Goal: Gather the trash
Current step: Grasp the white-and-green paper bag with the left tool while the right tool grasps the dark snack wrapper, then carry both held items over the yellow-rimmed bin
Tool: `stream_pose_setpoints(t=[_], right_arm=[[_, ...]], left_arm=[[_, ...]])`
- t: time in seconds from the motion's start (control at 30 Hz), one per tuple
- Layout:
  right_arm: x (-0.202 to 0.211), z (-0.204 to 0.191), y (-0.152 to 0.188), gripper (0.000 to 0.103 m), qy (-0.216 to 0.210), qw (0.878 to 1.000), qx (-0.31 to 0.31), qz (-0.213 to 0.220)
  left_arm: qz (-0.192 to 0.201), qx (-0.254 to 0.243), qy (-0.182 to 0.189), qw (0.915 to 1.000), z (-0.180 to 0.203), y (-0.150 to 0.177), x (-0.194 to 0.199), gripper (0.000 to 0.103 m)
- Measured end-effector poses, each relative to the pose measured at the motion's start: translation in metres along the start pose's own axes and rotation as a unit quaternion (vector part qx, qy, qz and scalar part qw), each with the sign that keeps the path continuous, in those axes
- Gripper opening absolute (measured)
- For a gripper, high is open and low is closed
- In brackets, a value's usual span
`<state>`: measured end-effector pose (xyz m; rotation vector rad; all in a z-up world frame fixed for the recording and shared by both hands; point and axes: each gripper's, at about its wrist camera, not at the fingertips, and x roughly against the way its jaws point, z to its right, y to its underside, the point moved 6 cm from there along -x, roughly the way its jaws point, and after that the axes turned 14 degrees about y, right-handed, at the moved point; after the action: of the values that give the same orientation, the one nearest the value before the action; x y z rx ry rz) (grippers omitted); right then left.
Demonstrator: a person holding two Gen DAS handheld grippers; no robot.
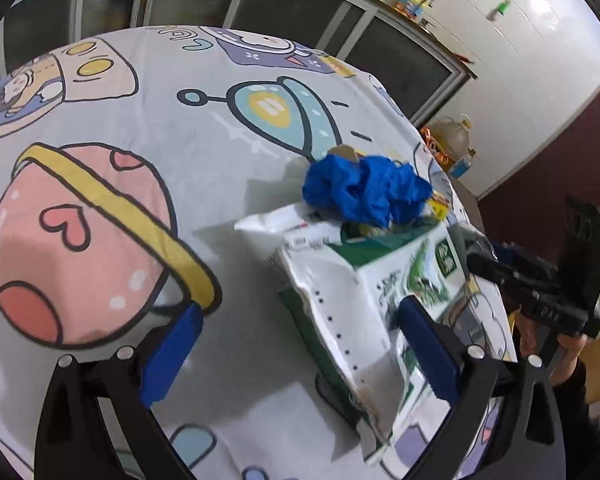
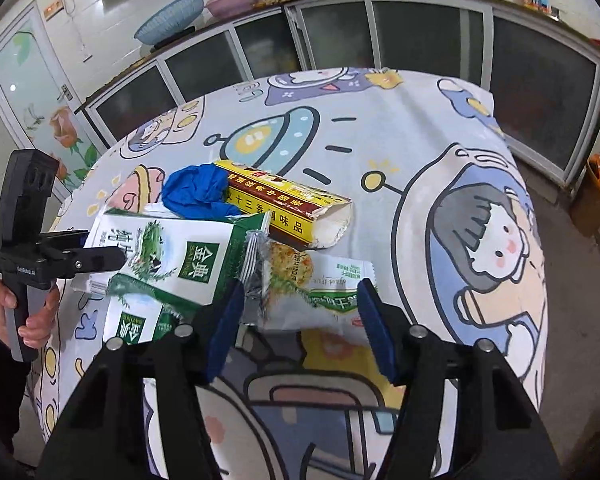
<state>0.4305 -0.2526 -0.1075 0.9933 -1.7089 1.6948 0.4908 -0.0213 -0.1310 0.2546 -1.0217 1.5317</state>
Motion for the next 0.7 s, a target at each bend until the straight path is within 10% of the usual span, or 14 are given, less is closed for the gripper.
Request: stream_pose_setpoints(t=[0.1,0.23,0.7], right_arm=[[-0.003,-0.002,0.001,0.033,0.0,1.0,0.006,-0.005],[-0.007,0.001,0.003,0.012,0.004,1.0,-0.003,-0.015],[0.069,0.0,0.014,0.011,0.001,0.999,-0.007,0.036]], left_arm=[[0.007,0.011,0.007,0.9999,0.0,-0.004,-0.001,0.082],[0.019,0.025,0.051,0.9982,0.008,-0.009,0.002,0.034],[0.071,0.007,0.104,0.992,0.046,0.019,0.078,0.021]])
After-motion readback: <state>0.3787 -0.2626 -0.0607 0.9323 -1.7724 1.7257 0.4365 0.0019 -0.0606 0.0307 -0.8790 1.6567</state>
